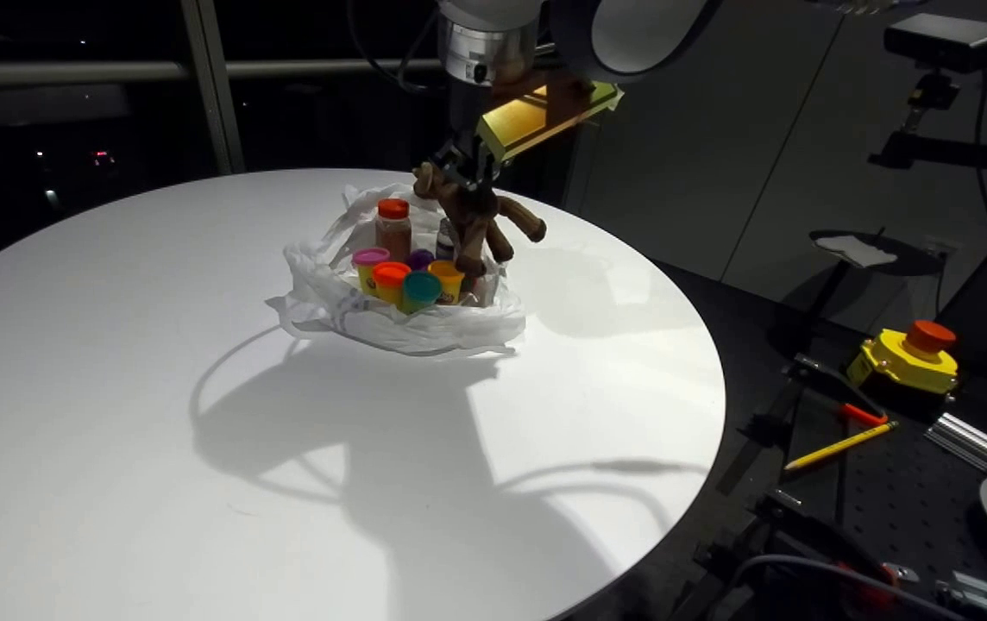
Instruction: Place the containers, strawberry and toy deer inside the plastic
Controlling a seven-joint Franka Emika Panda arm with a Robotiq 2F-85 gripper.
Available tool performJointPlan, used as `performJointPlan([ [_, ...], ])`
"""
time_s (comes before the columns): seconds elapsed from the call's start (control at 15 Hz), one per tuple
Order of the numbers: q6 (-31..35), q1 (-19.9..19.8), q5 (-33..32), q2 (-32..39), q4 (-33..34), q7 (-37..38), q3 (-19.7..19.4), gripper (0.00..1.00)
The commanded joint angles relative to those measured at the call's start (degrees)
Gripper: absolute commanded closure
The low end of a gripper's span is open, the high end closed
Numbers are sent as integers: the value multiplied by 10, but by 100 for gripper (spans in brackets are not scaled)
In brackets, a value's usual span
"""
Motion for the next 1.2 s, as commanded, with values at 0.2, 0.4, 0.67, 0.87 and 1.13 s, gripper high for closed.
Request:
performJointPlan([
  [0.2, -12, -26, -3, 14, 18, 8, 27, 35],
  [0.4, -6, -34, 4, 11, 14, 2, 34, 11],
  [0.67, -7, -41, 6, 5, 1, -5, 38, 0],
  [0.87, 6, -58, 41, 3, -7, -30, 55, 0],
  [1.13, 33, -62, 134, 73, 56, -44, 74, 0],
])
